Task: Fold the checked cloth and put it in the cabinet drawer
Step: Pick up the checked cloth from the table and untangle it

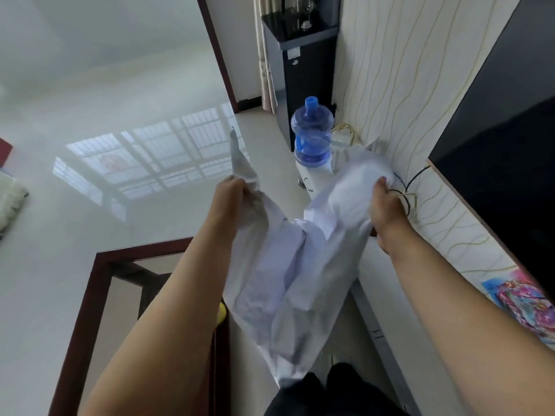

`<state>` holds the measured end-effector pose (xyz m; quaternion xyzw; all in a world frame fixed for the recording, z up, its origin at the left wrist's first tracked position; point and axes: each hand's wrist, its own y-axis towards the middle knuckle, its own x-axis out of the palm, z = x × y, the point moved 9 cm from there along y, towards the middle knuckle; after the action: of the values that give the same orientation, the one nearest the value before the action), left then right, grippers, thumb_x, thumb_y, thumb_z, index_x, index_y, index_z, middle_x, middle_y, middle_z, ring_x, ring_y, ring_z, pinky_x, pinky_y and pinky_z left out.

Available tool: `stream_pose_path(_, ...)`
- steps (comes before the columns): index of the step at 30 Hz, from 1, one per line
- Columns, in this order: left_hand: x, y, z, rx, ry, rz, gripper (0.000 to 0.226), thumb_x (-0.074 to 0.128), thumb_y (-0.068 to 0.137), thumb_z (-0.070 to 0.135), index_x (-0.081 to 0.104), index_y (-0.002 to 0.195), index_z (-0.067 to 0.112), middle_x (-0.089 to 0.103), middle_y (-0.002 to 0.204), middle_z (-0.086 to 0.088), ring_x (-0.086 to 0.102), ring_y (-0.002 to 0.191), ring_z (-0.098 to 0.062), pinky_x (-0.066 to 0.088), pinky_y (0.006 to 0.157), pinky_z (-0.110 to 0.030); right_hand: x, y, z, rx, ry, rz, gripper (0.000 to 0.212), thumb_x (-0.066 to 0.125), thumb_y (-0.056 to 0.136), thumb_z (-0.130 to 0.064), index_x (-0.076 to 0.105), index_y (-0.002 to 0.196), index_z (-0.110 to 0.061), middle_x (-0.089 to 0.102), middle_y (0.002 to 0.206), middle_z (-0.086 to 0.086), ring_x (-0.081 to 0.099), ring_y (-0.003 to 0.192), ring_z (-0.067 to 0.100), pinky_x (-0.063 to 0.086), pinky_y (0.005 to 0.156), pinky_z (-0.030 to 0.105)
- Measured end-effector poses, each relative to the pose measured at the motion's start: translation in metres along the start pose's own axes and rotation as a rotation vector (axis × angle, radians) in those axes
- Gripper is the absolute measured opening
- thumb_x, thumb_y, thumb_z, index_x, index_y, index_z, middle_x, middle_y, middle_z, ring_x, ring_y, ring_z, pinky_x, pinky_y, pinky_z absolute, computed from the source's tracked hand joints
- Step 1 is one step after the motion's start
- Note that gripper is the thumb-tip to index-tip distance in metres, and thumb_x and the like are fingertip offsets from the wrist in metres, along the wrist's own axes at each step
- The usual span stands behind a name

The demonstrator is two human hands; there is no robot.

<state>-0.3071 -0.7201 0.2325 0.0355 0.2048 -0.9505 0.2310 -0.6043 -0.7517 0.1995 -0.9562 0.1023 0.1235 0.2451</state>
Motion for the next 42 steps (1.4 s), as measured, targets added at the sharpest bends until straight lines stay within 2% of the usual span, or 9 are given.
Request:
stream_pose_path(7, 0.067, -0.083, -0.087, -0.219, -0.147, -0.236, 0.006, 0.054, 0.077, 0.004, 0.058, 0.074, 0.007, 0.059, 0.059, -0.007, 0.055, 0.061, -0.024, 0.050, 0.055, -0.028, 0.102, -0.057, 0.025, -0.274, -0.461, -0.451, 0.031, 0.037, 0.097, -0.021, 0.059, 0.110, -0.003, 0.063, 0.107, 0.020, 0.058, 0.101, 0.035, 0.049, 0.090, 0.042)
stream_pose_path(14, 0.035, -0.087, -0.113, -0.224, 0.175, -0.223, 0.062, 0.057, 0.082, 0.062, 0.056, 0.121, 0.014, 0.067, 0.112, -0.004, 0.064, 0.104, -0.017, 0.050, 0.096, -0.037, 0.118, -0.095, 0.035, -0.587, -0.809, -0.573, 0.048, 0.023, 0.100, -0.045, 0.066, 0.106, -0.024, 0.068, 0.105, 0.006, 0.058, 0.082, 0.018, 0.034, 0.058, 0.020)
stream_pose_path(19, 0.020, -0.088, -0.121, -0.289, 0.233, -0.140, 0.055, 0.032, 0.101, 0.046, 0.053, 0.134, 0.007, 0.056, 0.132, -0.011, 0.051, 0.124, -0.025, 0.037, 0.107, -0.033, 0.124, -0.112, 0.034, -0.631, -0.751, -0.557, 0.060, 0.021, 0.101, -0.045, 0.066, 0.082, -0.010, 0.066, 0.079, 0.007, 0.058, 0.076, 0.024, 0.038, 0.062, 0.027)
stream_pose_path(24, -0.019, -0.094, -0.127, -0.290, -0.061, 0.013, 0.044, 0.041, 0.099, 0.044, 0.065, 0.103, 0.007, 0.063, 0.107, -0.017, 0.059, 0.105, -0.033, 0.046, 0.095, -0.043, 0.100, -0.073, 0.034, -0.159, -0.175, -0.413, 0.043, 0.037, 0.098, -0.026, 0.058, 0.065, -0.009, 0.053, 0.067, 0.005, 0.052, 0.074, 0.026, 0.041, 0.072, 0.033)
stream_pose_path(28, -0.008, -0.108, -0.124, -0.253, -0.214, -0.078, 0.028, 0.045, 0.095, 0.002, 0.064, 0.115, 0.004, 0.067, 0.111, -0.025, 0.064, 0.106, -0.041, 0.050, 0.095, -0.054, 0.131, -0.101, 0.018, -0.299, -0.371, -0.725, 0.049, 0.043, 0.093, -0.031, 0.052, 0.050, -0.010, 0.055, 0.055, 0.005, 0.060, 0.060, 0.028, 0.054, 0.060, 0.033)
stream_pose_path(30, -0.003, -0.113, -0.120, -0.249, -0.254, -0.072, 0.029, 0.052, 0.090, 0.009, 0.062, 0.116, 0.001, 0.066, 0.109, -0.029, 0.064, 0.104, -0.042, 0.050, 0.095, -0.055, 0.140, -0.121, 0.017, -0.348, -0.464, -0.817, 0.054, 0.044, 0.096, -0.031, 0.053, 0.046, -0.012, 0.057, 0.048, 0.003, 0.060, 0.049, 0.021, 0.050, 0.049, 0.026)
stream_pose_path(34, -0.007, -0.115, -0.115, -0.268, -0.294, -0.138, 0.052, 0.046, 0.094, 0.054, 0.064, 0.114, 0.010, 0.071, 0.106, -0.020, 0.068, 0.103, -0.033, 0.053, 0.091, -0.045, 0.150, -0.145, 0.023, -0.379, -0.549, -1.044, 0.037, 0.046, 0.094, -0.025, 0.062, 0.065, -0.008, 0.064, 0.058, 0.005, 0.064, 0.056, 0.019, 0.055, 0.061, 0.030)
stream_pose_path(38, -0.016, -0.117, -0.110, -0.194, -0.132, -0.146, 0.026, 0.062, 0.091, 0.034, 0.069, 0.095, 0.009, 0.074, 0.084, -0.007, 0.072, 0.080, -0.022, 0.055, 0.063, -0.030, 0.157, -0.171, 0.031, -0.477, -0.720, -1.377, 0.017, 0.057, 0.089, -0.022, 0.067, 0.100, -0.014, 0.071, 0.091, 0.007, 0.066, 0.081, 0.013, 0.056, 0.079, 0.030)
stream_pose_path(42, -0.028, -0.117, -0.111, -0.173, 0.005, -0.037, 0.020, 0.057, 0.090, 0.017, 0.070, 0.084, 0.004, 0.070, 0.074, -0.009, 0.068, 0.071, -0.019, 0.054, 0.066, -0.031, 0.155, -0.168, 0.035, -0.465, -0.651, -1.449, 0.024, 0.061, 0.090, -0.024, 0.067, 0.110, -0.013, 0.072, 0.102, -0.001, 0.067, 0.096, 0.011, 0.053, 0.089, 0.025)
